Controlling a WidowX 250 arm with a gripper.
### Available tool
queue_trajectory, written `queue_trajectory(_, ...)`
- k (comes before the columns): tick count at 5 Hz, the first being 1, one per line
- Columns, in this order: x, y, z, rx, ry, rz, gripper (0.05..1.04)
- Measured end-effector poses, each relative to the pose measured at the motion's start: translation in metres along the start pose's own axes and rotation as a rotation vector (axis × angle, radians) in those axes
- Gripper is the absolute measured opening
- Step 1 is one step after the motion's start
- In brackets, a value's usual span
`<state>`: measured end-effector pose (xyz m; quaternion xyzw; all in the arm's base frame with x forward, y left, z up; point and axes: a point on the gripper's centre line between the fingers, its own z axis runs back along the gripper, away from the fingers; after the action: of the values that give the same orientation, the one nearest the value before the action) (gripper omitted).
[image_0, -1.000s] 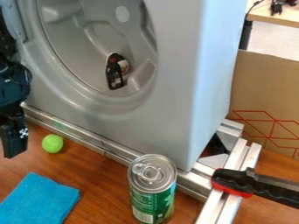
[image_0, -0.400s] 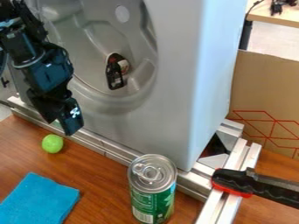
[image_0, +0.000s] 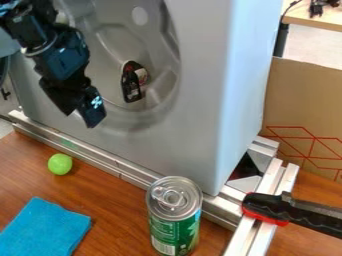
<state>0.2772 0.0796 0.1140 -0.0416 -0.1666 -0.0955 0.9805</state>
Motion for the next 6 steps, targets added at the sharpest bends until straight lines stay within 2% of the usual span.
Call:
queue_trajectory(1, 0.023, 0.004, -0.008, 0.002, -0.006, 0.015, 1.005)
queue_trajectory(2, 0.039, 0.004, -0.015, 0.000, 0.018, 0.000, 1.005)
queue_trajectory(4, 0.052, 0.010, -0.014, 0.068, 0.014, 0.011, 1.005)
queue_trajectory(5, 0.054, 0.009, -0.022, 0.081, 0.041, 0.017, 1.005)
queue_trajectory(6, 0.058, 0.014, -0.033, 0.074, 0.074, 0.046, 1.005)
